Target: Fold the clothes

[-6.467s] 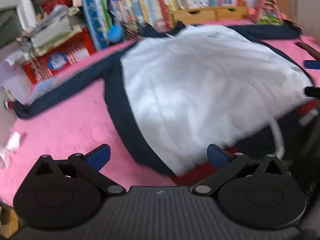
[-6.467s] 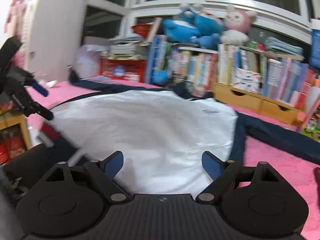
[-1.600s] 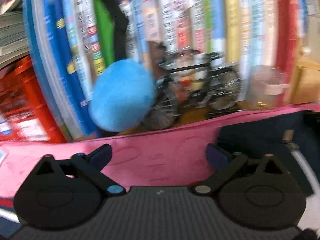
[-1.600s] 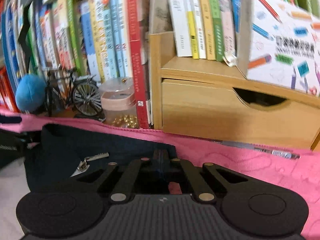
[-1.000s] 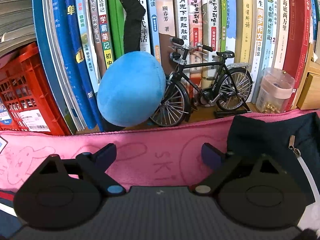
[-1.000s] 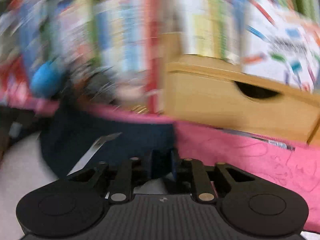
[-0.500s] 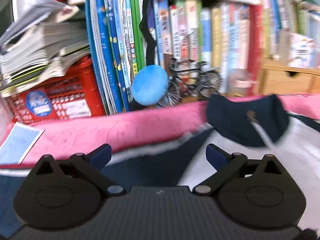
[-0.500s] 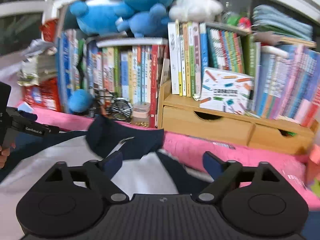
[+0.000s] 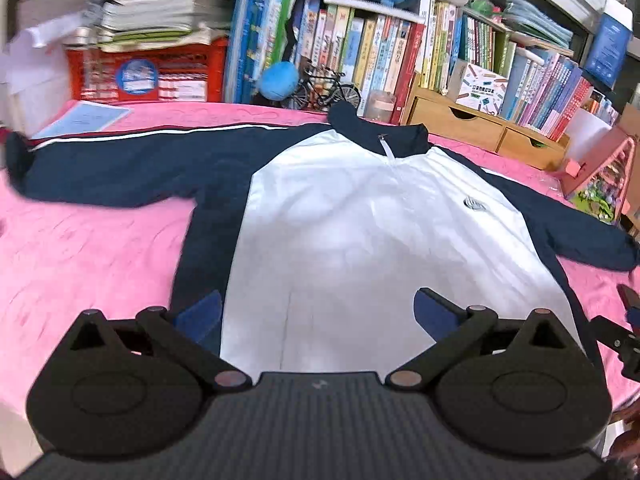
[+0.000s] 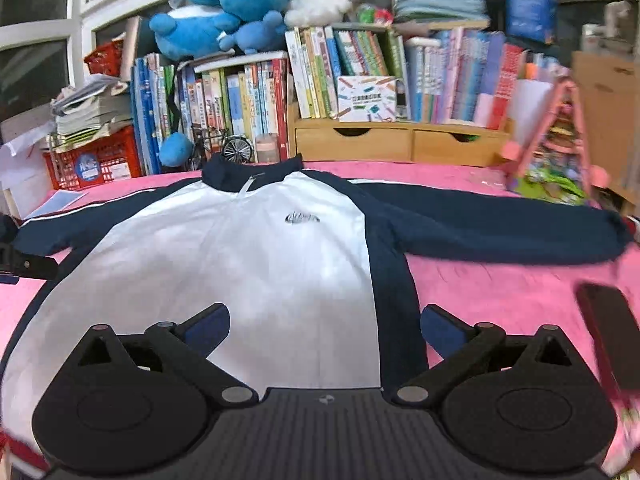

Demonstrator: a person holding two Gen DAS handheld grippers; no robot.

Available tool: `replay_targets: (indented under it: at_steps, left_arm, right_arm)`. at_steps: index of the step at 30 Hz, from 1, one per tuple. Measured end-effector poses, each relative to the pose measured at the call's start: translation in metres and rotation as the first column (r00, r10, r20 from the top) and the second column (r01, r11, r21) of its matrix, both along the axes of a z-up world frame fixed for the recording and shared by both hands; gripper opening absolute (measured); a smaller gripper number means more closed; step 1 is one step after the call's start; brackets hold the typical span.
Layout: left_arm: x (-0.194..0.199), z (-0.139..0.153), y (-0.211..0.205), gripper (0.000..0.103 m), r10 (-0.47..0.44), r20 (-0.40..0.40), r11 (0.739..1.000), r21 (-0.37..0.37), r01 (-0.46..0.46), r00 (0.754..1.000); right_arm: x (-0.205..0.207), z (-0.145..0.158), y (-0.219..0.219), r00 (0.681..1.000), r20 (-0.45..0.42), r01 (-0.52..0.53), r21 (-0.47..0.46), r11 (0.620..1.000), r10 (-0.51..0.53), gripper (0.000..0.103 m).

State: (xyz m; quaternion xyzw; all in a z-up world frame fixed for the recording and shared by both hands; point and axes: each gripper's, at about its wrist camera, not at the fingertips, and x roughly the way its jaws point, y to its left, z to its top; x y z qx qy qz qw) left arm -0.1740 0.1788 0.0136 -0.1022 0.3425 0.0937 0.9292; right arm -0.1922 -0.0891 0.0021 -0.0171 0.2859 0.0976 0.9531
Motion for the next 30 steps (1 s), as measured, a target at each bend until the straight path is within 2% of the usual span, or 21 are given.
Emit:
replay_targets:
  at_steps: [3,6,8,11,14,20,25,30]
  left_arm:
    - [-0.019,0.004,-0.018,0.103,0.002,-0.024,0.992,0.124,0.001,1.0]
    - [-0.034,0.01,-0.026,0.103,0.004,-0.013,0.981,0.193,-0.002,1.0]
    - [-0.041,0.013,-0.027,0.103,0.008,-0.008,0.983,0.183,-0.007,1.0]
    - [-0.053,0.012,-0.028,0.103,-0.007,-0.012,0.992,0.123,0.008,1.0]
    - [-0.068,0.006,-0.034,0.103,-0.036,-0.032,0.996,0.079,0.039,0.999]
    - [-0.089,-0.005,-0.05,0.103,-0.072,-0.086,0.989,0.123,0.082,0.994]
    - [-0.091,-0.007,-0.05,0.103,-0.066,-0.098,0.99,0.117,0.077,0.993]
    - [-0.093,-0.01,-0.049,0.103,-0.06,-0.109,0.991,0.11,0.072,0.992]
  right_arm:
    - [-0.032,0.011,0.002,0.999,0.029,0.015,-0.06,0.998,-0.013,0.103]
    - [-0.057,0.023,-0.003,0.994,0.085,0.068,-0.07,0.995,-0.062,0.103]
    - [-0.066,0.029,-0.009,0.994,0.071,0.088,-0.019,0.996,-0.086,0.103]
    - [-0.071,0.033,-0.019,0.993,-0.007,0.116,0.072,0.991,-0.116,0.103]
    - [-0.082,0.031,-0.025,0.99,-0.06,0.131,0.11,0.985,-0.125,0.103]
    - [-0.104,0.029,-0.01,0.995,-0.094,0.054,0.082,0.995,-0.046,0.103]
    - [-0.111,0.031,0.006,0.998,-0.069,0.004,0.034,0.999,-0.002,0.103]
    - [-0.11,0.025,0.008,0.995,-0.095,-0.008,0.031,0.999,0.011,0.103]
